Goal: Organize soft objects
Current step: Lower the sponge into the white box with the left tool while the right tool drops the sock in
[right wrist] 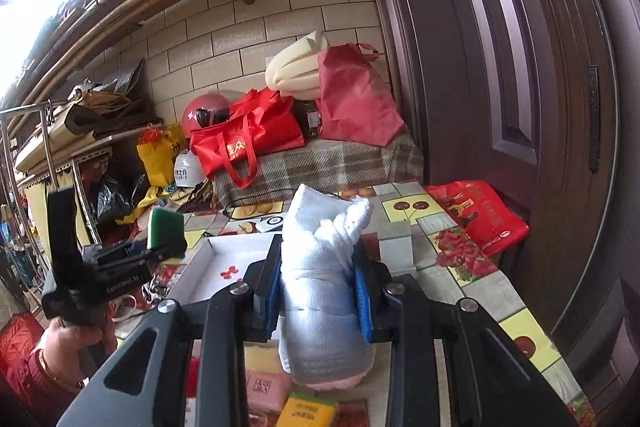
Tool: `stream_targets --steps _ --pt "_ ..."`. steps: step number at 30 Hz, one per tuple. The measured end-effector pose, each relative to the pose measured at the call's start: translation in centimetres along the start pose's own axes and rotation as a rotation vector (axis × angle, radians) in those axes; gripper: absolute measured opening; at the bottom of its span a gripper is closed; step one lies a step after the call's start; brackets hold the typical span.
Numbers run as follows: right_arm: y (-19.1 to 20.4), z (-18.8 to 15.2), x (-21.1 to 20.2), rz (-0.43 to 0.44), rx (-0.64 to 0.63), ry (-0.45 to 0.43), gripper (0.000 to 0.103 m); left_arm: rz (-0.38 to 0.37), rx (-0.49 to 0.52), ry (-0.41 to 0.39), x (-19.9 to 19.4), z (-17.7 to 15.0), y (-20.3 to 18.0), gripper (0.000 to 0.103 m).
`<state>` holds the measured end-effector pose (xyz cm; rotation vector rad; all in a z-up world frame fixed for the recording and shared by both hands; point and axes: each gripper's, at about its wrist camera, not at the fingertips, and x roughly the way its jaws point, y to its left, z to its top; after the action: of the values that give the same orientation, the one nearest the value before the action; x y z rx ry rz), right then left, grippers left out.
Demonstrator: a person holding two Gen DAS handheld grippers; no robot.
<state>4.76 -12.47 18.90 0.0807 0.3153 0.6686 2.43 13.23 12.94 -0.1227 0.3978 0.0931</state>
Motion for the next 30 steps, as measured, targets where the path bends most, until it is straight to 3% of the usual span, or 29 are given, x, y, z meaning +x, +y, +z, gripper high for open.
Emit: stream_targets --steps 4,7,14,24,26,27,28,30 --pt "0.5 1.2 2.3 0.033 0.051 -0.002 0.029 0.015 -0.07 0.057 2.4 -1.0 2.7 0.036" --pt "1.3 0.6 4.9 0.048 0.054 0.047 0.03 0.003 -0.144 0.088 3.6 -1.3 4.7 0.036" --pt "1.4 -3.8 14.1 0.065 0.117 0.354 0.03 0.018 -0.114 0.158 6.0 -2.6 4.3 0.036" --pt "2.4 -6.2 17.5 0.022 0.075 0.426 0.035 0.055 -0.129 0.182 6.7 -3.3 5.0 0.038" --pt "2.7 -6.2 17.5 0.037 0.068 0.415 0.061 0.08 -0.125 0.167 6.6 -3.2 5.0 0.047" --pt "2.7 -6.2 17.1 0.045 0.073 0.395 0.09 0.088 -0.127 0.162 6.5 -3.1 5.2 0.07" --pt "2.7 -6.0 16.8 0.048 0.077 0.372 0.103 0.093 -0.134 0.157 6.4 -3.0 5.3 0.098" --pt "2.7 -5.4 16.2 0.039 0.072 0.325 0.103 0.102 -0.141 0.131 6.0 -2.7 5.5 0.103"
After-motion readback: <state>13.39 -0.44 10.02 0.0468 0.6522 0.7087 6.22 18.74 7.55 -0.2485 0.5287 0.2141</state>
